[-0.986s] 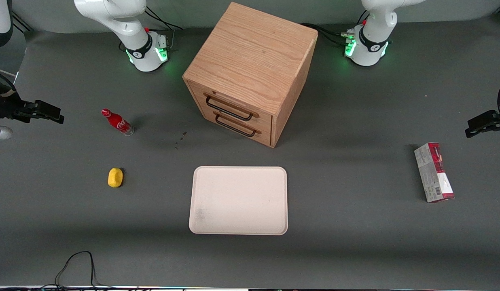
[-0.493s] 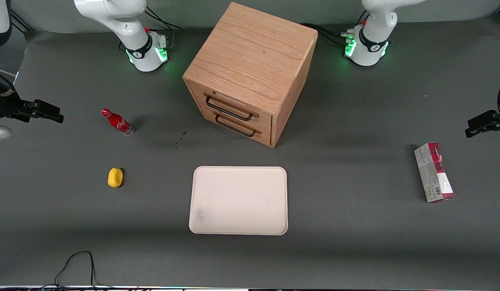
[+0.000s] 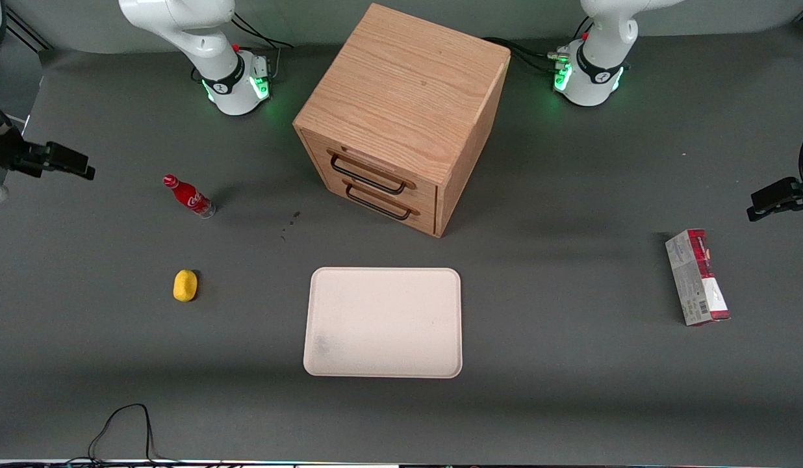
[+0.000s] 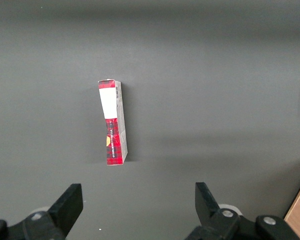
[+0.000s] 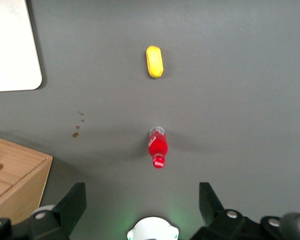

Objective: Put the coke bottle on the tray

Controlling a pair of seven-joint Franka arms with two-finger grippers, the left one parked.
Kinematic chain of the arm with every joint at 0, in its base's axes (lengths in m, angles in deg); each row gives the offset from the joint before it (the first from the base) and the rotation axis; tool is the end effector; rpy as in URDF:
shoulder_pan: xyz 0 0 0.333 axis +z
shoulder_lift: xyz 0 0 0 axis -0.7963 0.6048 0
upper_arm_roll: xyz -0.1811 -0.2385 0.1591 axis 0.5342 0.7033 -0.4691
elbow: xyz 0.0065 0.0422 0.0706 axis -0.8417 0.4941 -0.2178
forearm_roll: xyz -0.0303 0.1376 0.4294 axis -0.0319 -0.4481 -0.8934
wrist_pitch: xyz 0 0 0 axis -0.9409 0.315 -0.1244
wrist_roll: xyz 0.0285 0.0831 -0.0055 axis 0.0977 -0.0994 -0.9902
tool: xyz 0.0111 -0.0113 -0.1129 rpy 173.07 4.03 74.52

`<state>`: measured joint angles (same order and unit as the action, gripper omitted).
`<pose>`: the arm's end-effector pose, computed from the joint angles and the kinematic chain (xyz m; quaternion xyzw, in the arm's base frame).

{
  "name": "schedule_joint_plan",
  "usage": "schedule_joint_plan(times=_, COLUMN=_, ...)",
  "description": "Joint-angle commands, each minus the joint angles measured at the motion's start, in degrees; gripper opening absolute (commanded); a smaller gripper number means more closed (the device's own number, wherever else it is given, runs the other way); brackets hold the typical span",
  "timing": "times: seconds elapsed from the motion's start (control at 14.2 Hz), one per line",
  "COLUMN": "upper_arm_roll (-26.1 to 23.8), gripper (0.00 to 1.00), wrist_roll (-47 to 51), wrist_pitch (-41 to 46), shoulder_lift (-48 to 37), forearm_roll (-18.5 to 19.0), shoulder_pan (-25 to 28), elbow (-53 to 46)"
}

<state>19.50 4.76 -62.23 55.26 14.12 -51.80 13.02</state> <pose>0.5600 -0.0469 0.6281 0.9970 -0.0477 -0.0604 0.0036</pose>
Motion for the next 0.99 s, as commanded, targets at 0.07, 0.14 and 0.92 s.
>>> schedule_joint_plan(times=0.07, upper_arm_roll=1.6, gripper=1.00, wrist_roll=-1.4, wrist_pitch=-7.5, shoulder_lift=-17.4, forearm_roll=-0.2, shoulder_pan=0.5, elbow=19.6)
schedule_joint_plan(times=0.14, upper_arm_roll=2.7, gripper=1.00, wrist_roll=-1.6, wrist_pitch=-8.1, shoulder_lift=-19.3, forearm_roll=-0.1, shoulder_pan=0.6, elbow=22.0)
schedule_joint_plan(times=0.92, upper_arm_roll=3.5, gripper=1.00, wrist_roll=-8.4, wrist_pitch=-15.6, shoulder_lift=-21.1, forearm_roll=4.2, shoulder_pan=0.7, elbow=33.6)
